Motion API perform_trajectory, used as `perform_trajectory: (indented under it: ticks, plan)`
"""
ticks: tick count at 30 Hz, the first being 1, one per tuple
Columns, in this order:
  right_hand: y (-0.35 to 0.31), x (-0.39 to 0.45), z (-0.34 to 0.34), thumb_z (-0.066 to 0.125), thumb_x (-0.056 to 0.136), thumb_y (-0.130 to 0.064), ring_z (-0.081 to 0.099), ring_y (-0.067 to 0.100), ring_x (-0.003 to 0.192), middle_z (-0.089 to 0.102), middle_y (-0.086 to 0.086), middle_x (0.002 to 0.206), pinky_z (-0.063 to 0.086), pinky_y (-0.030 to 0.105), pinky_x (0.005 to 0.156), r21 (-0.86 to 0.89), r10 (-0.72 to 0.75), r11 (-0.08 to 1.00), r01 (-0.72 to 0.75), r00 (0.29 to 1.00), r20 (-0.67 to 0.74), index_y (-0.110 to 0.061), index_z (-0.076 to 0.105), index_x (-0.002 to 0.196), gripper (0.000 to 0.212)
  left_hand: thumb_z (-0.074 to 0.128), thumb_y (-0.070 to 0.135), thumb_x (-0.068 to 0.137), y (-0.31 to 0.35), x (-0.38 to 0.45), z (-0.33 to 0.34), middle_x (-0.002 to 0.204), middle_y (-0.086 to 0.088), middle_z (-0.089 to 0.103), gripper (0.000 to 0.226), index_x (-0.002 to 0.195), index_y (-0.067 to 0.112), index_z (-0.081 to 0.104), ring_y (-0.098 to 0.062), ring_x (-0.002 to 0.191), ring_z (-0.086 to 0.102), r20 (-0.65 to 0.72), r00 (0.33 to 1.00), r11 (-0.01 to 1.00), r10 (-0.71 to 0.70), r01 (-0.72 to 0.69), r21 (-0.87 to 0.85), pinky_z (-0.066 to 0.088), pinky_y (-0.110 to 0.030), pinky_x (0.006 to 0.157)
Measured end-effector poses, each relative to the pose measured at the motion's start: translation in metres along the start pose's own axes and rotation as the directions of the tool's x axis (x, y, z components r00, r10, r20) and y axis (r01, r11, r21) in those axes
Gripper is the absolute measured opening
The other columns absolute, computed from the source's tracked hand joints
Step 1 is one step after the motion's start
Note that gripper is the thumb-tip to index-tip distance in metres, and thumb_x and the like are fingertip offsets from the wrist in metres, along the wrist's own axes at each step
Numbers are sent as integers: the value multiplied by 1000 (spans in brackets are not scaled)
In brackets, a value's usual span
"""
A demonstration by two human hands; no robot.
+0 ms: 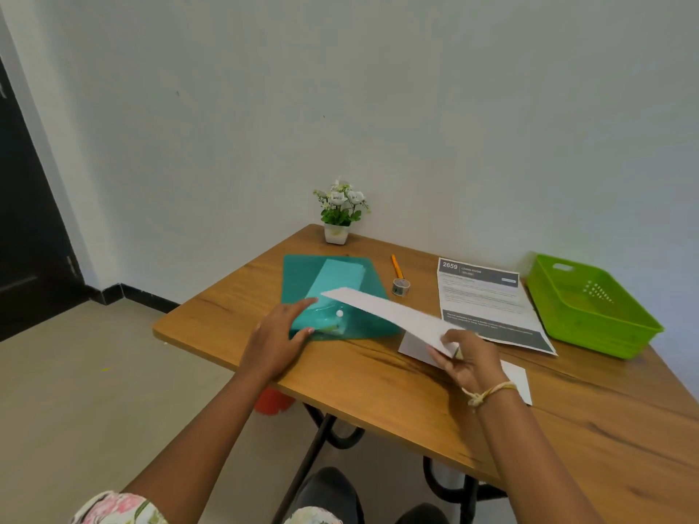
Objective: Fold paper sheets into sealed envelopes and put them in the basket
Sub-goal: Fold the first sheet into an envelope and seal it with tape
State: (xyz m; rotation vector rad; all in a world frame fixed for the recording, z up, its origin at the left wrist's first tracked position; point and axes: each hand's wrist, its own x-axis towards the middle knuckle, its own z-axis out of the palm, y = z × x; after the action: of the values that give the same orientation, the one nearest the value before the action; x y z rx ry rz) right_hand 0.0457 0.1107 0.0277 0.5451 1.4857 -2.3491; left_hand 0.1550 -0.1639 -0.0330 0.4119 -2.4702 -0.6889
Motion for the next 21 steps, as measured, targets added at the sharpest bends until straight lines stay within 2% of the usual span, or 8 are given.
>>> perform_trajectory:
  ticks: [3,5,10,12,14,15,18,21]
  plan:
    - [8,-1,-2,60,79,17,55,42,106,48,20,125,59,41,48,-84,61,995,-59,998,21,-13,44,127,59,63,26,87,3,0,6,150,-9,36,33,116,42,64,-28,138,32,-65,991,940,115,-87,331,6,-57,114]
    - [12,1,-4,58,81,15,55,42,110,47,18,129,58,42,50,-62,63,996,-62,998,21,-14,43,126,55,59,25,88,4,0,8,155,-7,29,29,113,38,66,-26,144,20,-55,992,891,118,-81,448,-5,-57,114]
    - [19,3,-6,57,84,11,58,36,98,52,14,122,57,44,56,-37,23,999,-23,1000,7,-15,44,121,47,37,35,92,31,4,18,155,-8,29,38,107,17,68,-25,146,14,-69,997,869,-21,52,492,-3,-53,115]
    - [23,1,-7,58,84,7,63,36,92,59,17,114,56,46,58,-79,51,996,-45,996,79,-13,44,122,46,37,40,96,47,7,26,158,-8,23,47,131,13,54,-25,147,12,-23,999,940,-47,52,337,4,-49,117]
    - [26,-2,-5,61,84,4,68,37,87,65,21,105,56,45,60,-170,83,984,-61,989,123,-9,44,123,44,38,44,97,60,10,34,160,-3,15,55,148,24,31,-22,147,10,110,994,989,-25,8,150,7,-49,118]
    - [28,-2,-4,62,83,4,69,37,85,66,22,102,56,44,59,-216,86,975,-56,988,130,-7,45,123,45,36,47,98,64,10,38,161,1,12,56,150,31,23,-21,147,8,183,983,992,-3,-21,128,5,-51,117]
    - [30,-2,-2,66,82,7,70,33,80,67,20,99,58,38,53,-316,75,948,-31,989,129,-2,46,126,50,24,57,97,61,6,49,161,6,7,56,150,39,19,-20,148,2,289,957,962,-18,-62,266,-1,-55,115]
    - [28,0,-4,66,83,6,71,31,79,65,20,107,58,33,50,-377,64,926,-28,995,83,-4,41,135,58,18,61,95,48,4,49,161,5,9,59,149,38,24,-21,148,3,250,965,931,-85,-12,365,-1,-55,115]
